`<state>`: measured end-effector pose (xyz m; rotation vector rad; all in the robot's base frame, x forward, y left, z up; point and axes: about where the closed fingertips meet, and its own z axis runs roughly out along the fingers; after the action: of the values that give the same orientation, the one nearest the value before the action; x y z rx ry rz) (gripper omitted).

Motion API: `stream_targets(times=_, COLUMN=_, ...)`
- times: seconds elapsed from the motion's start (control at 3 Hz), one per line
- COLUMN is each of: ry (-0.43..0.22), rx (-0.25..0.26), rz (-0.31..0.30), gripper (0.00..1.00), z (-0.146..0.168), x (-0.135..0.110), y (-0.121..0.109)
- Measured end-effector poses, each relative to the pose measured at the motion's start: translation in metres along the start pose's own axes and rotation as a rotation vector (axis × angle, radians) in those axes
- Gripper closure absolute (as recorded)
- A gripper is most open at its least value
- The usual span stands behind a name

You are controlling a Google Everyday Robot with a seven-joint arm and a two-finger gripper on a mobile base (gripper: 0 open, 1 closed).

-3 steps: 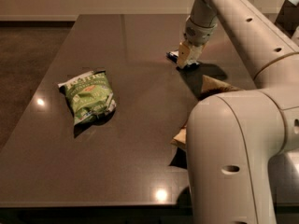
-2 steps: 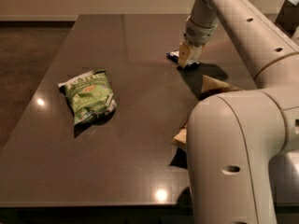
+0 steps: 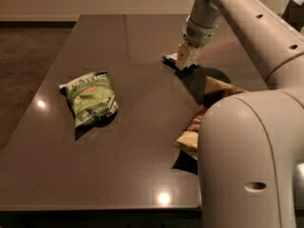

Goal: Move rxbar blueberry near green jalapeno chip bag

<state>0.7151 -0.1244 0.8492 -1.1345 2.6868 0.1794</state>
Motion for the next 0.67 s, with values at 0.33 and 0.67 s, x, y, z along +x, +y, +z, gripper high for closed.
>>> stream_targets(times=0.33, ry=-0.027, rx=-0.069, rz=-0.102, gripper=1.00, z=-0.005, x=-0.008, y=0.049)
stream_targets(times=0.67, ry=-0.038, rx=-0.168, rz=-0.235, gripper=1.00, z=-0.002, x=-0.010, y=0.120)
